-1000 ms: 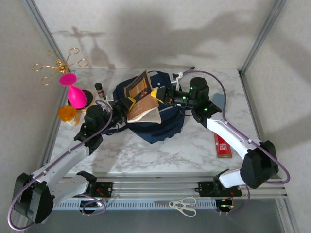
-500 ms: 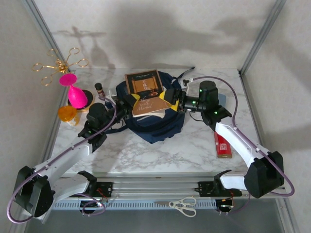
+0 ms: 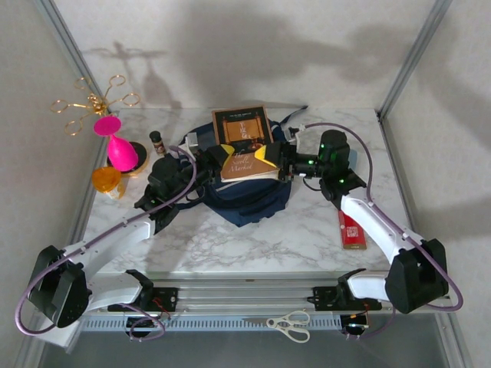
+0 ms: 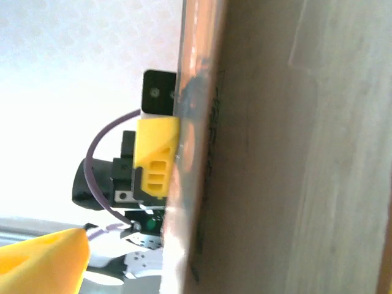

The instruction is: Pack the student bag

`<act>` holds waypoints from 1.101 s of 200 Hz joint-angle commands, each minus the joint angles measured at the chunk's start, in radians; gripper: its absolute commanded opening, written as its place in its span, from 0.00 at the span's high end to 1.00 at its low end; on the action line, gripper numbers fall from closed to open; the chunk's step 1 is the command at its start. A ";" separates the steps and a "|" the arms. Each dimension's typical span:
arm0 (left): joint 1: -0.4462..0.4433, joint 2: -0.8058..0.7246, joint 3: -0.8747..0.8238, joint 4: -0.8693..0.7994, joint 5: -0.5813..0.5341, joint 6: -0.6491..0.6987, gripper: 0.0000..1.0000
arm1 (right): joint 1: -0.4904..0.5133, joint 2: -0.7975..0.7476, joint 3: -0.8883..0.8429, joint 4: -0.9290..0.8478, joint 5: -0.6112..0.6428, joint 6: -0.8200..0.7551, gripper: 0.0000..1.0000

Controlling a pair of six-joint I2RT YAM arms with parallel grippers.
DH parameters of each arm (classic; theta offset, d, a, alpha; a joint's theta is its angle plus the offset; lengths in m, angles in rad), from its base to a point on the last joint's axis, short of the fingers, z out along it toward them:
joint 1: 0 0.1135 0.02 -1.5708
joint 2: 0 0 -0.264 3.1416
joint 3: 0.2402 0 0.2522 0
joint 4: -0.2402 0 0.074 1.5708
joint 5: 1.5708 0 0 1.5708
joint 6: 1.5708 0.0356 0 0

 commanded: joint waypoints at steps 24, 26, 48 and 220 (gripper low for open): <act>-0.006 -0.016 0.063 -0.124 -0.055 0.143 1.00 | -0.025 -0.049 0.038 -0.134 0.040 -0.119 0.35; -0.007 -0.015 0.062 -0.122 -0.056 0.144 1.00 | -0.027 -0.047 0.036 -0.134 0.041 -0.119 0.38; -0.020 -0.004 0.068 -0.143 -0.067 0.170 1.00 | -0.046 -0.030 0.030 -0.169 0.056 -0.148 0.63; -0.217 0.549 0.552 -0.944 -0.140 1.238 0.52 | -0.579 -0.196 -0.049 -0.551 0.170 -0.393 1.00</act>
